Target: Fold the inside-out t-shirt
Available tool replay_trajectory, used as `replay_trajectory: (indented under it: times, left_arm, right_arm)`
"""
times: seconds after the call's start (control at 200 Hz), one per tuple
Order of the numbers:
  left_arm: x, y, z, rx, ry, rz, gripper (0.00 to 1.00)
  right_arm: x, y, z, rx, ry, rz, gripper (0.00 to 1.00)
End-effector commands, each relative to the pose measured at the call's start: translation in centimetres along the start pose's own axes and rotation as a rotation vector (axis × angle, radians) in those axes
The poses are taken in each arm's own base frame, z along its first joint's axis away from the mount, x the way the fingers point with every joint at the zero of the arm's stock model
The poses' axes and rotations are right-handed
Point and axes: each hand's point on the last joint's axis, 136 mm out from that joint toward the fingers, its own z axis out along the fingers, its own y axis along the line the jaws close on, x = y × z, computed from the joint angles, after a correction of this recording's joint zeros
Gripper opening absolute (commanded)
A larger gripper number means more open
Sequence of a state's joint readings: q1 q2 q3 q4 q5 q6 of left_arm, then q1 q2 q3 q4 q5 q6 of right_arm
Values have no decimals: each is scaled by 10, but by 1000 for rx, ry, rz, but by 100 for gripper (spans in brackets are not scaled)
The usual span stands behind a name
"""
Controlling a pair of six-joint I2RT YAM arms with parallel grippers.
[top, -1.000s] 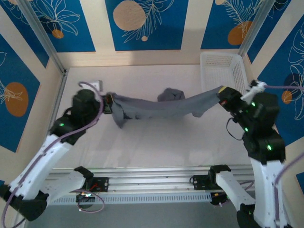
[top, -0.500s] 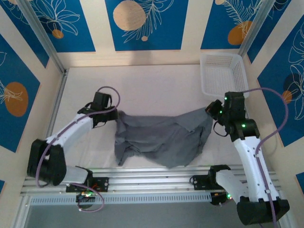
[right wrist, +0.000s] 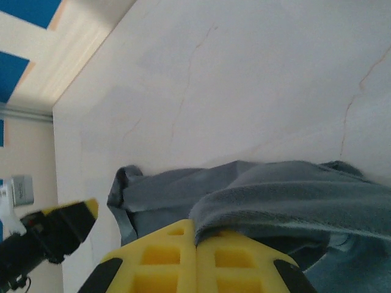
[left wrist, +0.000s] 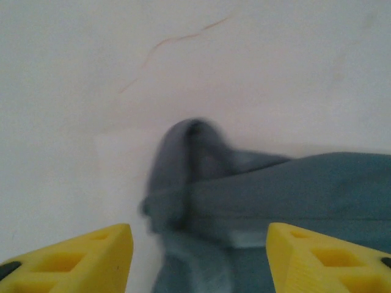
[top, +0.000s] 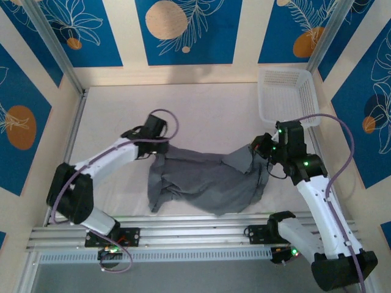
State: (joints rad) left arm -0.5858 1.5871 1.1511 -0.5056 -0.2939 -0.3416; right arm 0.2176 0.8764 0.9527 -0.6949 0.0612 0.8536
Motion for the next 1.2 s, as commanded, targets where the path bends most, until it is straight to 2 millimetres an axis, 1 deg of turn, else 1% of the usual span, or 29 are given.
replay_trajectory:
  times: [0.0,0.1,0.175,0.245,0.32,0.38,0.465,0.55,0.605,0.67,0.73,0.79,0.85,0.92,0.995,1.055,1.105,1.195]
  left_arm:
    - [20,19,33,-217,138,150,68]
    - [23,31,57,-350,208,247,69]
    - [25,43,64,-435,229,296,68]
    - [26,53,65,-470,225,300,66]
    - [27,65,62,-487,218,276,64]
    - [28,76,60,-488,218,244,62]
    - [27,94,54,-498,207,200,59]
    - [29,111,50,-462,203,121,56]
    - [31,120,49,-429,203,69,50]
    - [31,127,45,-386,190,15,38]
    - [28,129,41,-331,161,-39,27]
    - [22,118,38,-201,122,-113,20]
    - [12,99,32,-40,67,-179,15]
    - [-2,66,21,175,8,-206,14]
    - [-11,42,9,323,-26,-257,15]
    - [-13,28,4,369,-26,-274,16]
    - [-13,14,2,373,-18,-242,20]
    - [-10,-3,6,281,8,-140,30]
  right_arm:
    - [-4,6,0,-2,-22,-8,0]
    - [-5,6,-3,8,-27,-17,0]
    - [-7,4,-7,25,-38,-23,0]
    - [-11,-1,-12,55,-58,-17,0]
    - [-20,-12,-20,89,-102,36,0]
    - [-31,-21,-29,93,-153,93,0]
    - [-52,-39,-46,137,-238,155,0]
    - [-72,-55,-63,169,-309,210,0]
    - [-83,-61,-73,159,-342,247,0]
    - [-91,-60,-82,127,-363,271,0]
    - [-94,-58,-85,114,-365,273,0]
    - [-93,-53,-83,89,-348,268,0]
    - [-89,-47,-76,43,-307,269,0]
    - [-82,-40,-68,-6,-259,263,0]
    - [-76,-32,-60,-40,-221,243,0]
    - [-70,-26,-56,-50,-191,216,0]
    - [-66,-22,-52,-57,-170,197,0]
    - [-62,-14,-49,-66,-153,168,0]
